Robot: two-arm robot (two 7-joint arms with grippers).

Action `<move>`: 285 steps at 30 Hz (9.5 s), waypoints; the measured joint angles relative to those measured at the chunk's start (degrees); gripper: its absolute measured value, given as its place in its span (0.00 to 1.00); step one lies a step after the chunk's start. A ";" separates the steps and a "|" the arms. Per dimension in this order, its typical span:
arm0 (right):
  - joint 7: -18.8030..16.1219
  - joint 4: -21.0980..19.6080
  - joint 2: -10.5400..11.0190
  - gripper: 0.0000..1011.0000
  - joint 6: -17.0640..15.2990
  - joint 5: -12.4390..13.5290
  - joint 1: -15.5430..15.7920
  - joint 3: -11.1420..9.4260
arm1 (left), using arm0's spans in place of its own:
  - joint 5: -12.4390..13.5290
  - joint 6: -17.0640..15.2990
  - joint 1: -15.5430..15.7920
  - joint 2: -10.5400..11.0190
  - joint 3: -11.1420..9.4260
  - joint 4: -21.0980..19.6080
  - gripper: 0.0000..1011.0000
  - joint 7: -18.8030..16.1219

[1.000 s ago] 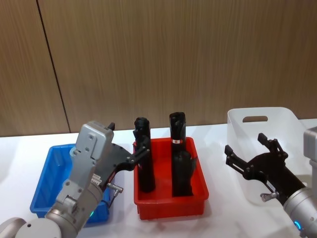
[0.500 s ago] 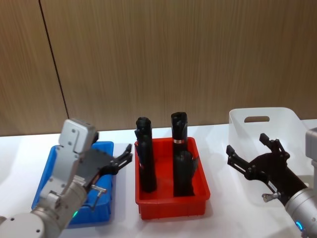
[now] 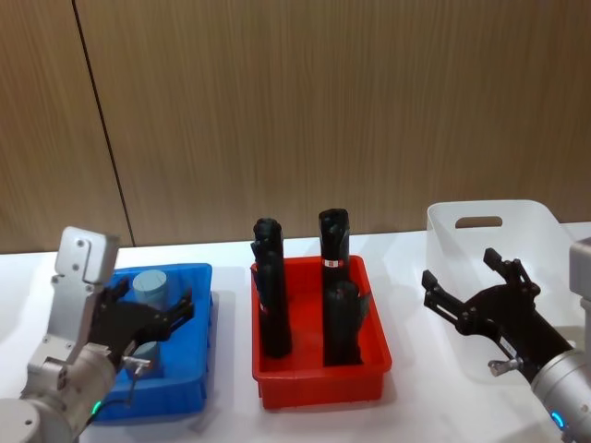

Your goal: Pick the cotton swabs from the blue box and place them into the white box.

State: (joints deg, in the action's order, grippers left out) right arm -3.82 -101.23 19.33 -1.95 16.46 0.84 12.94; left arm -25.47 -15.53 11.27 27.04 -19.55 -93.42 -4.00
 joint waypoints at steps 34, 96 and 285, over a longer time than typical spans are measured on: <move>0.00 0.00 0.00 0.99 0.00 0.00 0.00 0.00 | -8.76 -11.39 3.08 -0.91 2.86 10.04 0.99 1.26; 0.00 0.00 0.00 0.99 0.00 0.00 0.00 0.00 | -0.37 -7.56 6.33 -0.89 3.11 12.84 0.66 11.06; -36.23 14.09 -9.06 0.99 -11.82 -13.11 -19.61 11.64 | -0.67 13.98 17.11 3.09 2.11 20.69 0.66 71.16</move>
State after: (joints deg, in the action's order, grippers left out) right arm -40.05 -87.13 10.27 -13.77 3.36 -18.77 24.58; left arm -26.14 -1.54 28.38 30.13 -17.44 -72.73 67.16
